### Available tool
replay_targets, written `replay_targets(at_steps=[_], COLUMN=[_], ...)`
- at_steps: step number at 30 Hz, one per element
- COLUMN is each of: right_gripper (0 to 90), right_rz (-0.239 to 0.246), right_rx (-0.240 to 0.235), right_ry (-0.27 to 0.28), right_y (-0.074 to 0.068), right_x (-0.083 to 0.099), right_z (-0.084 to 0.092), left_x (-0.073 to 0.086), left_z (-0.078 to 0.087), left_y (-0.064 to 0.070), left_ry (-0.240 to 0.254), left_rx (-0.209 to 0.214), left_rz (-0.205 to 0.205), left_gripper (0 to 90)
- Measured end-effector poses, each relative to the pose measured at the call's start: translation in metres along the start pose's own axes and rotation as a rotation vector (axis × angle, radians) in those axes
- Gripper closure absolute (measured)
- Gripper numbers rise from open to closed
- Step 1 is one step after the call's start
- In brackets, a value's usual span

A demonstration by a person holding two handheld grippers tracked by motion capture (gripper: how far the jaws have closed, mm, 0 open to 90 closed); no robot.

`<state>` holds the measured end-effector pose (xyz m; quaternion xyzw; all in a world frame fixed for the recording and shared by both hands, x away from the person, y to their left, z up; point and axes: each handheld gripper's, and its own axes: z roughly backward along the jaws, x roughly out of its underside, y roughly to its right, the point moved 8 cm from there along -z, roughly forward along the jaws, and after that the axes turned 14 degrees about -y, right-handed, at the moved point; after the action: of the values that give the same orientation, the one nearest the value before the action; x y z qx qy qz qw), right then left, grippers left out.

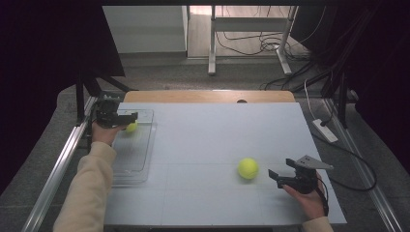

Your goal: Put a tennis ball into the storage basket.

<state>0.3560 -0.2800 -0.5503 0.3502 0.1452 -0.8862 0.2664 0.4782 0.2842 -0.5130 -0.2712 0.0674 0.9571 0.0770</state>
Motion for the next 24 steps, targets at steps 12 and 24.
replay_targets(at_steps=[12, 24], right_gripper=[12.2, 12.2], right_rz=[0.000, -0.010], right_rx=[-0.001, -0.006], right_ry=[-0.002, 0.002], right_y=[0.000, 0.002], right_x=[0.000, -0.001], right_z=[0.000, 0.000], left_x=[0.006, 0.007], left_z=[0.008, 0.023], left_y=[0.010, 0.031], left_ry=[0.047, 0.096], left_rx=[0.078, 0.166], left_rz=[-0.019, -0.084], left_gripper=[8.0, 8.7])
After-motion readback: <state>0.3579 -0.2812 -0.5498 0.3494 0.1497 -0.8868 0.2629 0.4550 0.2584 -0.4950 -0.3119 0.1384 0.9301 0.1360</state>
